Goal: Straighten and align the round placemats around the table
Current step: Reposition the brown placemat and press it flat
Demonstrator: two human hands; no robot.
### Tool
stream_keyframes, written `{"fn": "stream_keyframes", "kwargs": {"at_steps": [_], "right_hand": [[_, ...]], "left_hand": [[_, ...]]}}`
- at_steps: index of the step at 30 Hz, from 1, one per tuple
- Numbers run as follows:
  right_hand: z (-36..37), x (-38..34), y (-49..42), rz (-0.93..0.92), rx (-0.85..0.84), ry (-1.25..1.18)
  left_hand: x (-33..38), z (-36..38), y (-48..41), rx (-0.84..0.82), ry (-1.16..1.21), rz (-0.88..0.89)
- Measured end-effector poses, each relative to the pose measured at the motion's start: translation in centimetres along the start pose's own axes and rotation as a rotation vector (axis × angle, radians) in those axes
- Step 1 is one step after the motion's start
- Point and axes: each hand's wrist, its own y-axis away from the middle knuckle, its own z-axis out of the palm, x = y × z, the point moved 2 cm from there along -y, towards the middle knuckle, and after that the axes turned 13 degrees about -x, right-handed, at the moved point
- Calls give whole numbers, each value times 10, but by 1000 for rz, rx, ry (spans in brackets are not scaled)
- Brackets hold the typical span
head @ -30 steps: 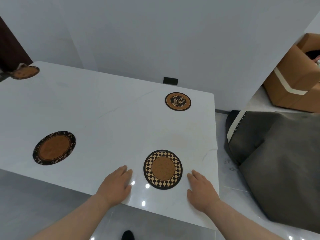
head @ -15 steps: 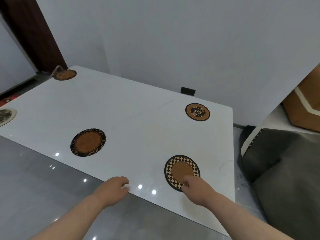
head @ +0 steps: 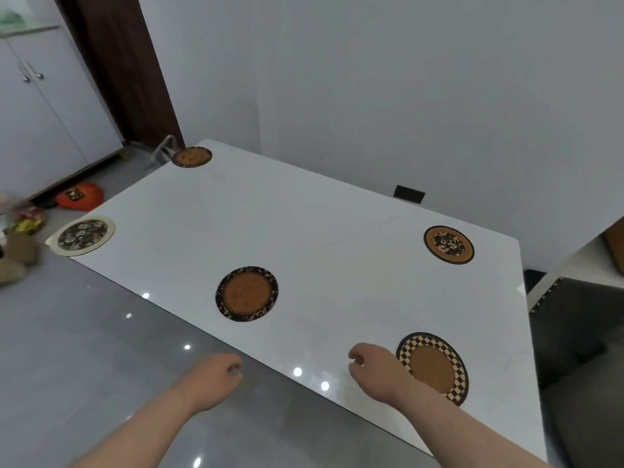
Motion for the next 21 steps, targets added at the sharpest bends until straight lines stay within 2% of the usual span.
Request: {"fn": "stream_keyframes", "kwargs": {"at_steps": [10, 21], "right_hand": [[-12, -78, -31, 5, 165, 225], [-36, -104, -103, 13, 129, 315]], "left_hand": [[-58, -96, 3, 60, -251, 5], [-70, -156, -57, 12, -421, -11]]}}
